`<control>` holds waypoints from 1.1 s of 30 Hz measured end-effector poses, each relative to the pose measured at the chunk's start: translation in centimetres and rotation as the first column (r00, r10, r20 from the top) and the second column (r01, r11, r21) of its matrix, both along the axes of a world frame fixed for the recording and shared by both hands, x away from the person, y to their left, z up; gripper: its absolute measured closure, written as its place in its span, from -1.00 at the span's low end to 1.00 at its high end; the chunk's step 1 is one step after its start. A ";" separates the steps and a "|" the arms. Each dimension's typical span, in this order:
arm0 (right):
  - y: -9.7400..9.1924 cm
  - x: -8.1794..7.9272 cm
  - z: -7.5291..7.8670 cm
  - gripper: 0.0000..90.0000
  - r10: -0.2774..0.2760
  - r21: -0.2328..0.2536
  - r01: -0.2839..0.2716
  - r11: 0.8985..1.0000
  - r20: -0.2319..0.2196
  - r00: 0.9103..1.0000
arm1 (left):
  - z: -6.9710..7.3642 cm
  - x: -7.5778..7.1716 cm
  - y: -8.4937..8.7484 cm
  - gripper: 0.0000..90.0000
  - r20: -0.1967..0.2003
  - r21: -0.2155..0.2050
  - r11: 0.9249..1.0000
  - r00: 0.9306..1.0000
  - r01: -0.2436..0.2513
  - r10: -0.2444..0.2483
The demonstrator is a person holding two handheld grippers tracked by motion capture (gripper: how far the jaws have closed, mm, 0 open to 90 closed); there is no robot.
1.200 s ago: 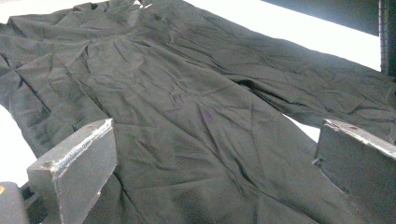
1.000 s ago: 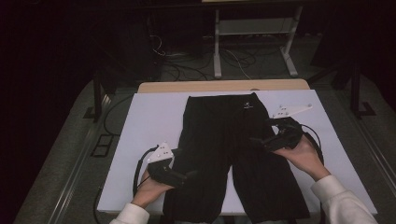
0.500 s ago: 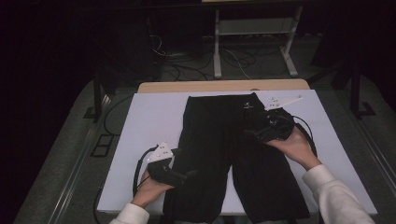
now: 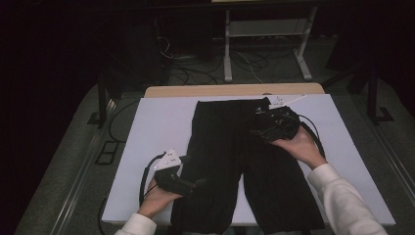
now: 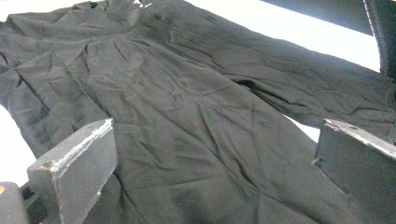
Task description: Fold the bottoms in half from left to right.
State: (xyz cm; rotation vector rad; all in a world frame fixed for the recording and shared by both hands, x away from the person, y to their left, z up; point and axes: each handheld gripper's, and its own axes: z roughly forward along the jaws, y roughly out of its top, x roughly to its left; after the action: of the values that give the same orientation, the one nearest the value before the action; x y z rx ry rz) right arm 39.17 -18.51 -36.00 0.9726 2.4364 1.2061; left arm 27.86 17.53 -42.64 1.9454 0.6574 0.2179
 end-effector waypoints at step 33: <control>5.5 5.4 0.8 -1.00 -0.006 -0.048 0.007 0.999 0.010 1.000 | -0.1 0.5 0.7 -1.00 -0.011 -0.025 1.000 1.000 -0.008 0.008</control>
State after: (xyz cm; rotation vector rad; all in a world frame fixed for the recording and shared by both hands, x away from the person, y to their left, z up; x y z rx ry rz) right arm 44.53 -13.04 -35.22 0.9576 2.4407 1.1423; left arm 28.37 18.22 -42.73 1.9216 0.6726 0.2034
